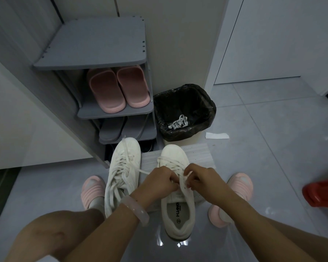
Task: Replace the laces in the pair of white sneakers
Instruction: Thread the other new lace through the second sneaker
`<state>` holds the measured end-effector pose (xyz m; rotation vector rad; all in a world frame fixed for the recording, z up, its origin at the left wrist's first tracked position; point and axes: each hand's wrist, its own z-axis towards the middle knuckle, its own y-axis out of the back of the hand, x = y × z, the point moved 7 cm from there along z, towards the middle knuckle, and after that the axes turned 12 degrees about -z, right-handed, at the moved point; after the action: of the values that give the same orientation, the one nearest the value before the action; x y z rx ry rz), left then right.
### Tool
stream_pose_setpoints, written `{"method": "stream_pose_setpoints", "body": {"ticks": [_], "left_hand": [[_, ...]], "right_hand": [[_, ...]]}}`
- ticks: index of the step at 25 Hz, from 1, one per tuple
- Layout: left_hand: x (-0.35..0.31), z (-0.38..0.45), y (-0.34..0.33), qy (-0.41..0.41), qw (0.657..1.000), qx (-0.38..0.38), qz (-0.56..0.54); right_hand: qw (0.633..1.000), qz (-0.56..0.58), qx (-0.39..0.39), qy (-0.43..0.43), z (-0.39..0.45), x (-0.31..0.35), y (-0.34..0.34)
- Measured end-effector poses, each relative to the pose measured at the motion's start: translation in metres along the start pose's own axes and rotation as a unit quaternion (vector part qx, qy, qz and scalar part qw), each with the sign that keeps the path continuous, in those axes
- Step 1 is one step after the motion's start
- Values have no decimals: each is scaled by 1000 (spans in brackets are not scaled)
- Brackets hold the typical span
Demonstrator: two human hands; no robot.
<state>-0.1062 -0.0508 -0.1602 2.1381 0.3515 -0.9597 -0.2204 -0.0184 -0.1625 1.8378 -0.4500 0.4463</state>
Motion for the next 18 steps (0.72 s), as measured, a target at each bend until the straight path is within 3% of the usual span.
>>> {"method": "stream_pose_setpoints", "body": {"ticks": [4,6,8,10,14,16,18], "left_hand": [[4,1,-3,8,1000,-14,-26],[9,2,-8,14,998,-21,-51],[12,3,-10,14,997,-41,-62],[10,3,-10,8,997,-62,-40],[1,0,-15,-13,998,-52,-20],[-4,-3,-1,1,996,-55,-67],[-7,-9,38,25,969,-100,-226]], "right_hand": [[998,-45,-23,-30,1,-5,-5],[993,-116,-13,4,0,2,-8],[976,-189,-77,80,-1,18,4],[967,-205,-115,98,-3,23,11],[969,-232,84,25,-6,0,-19],[970,-223,95,8,-3,-5,-17],[971,-214,103,-4,0,-5,-14]]}}
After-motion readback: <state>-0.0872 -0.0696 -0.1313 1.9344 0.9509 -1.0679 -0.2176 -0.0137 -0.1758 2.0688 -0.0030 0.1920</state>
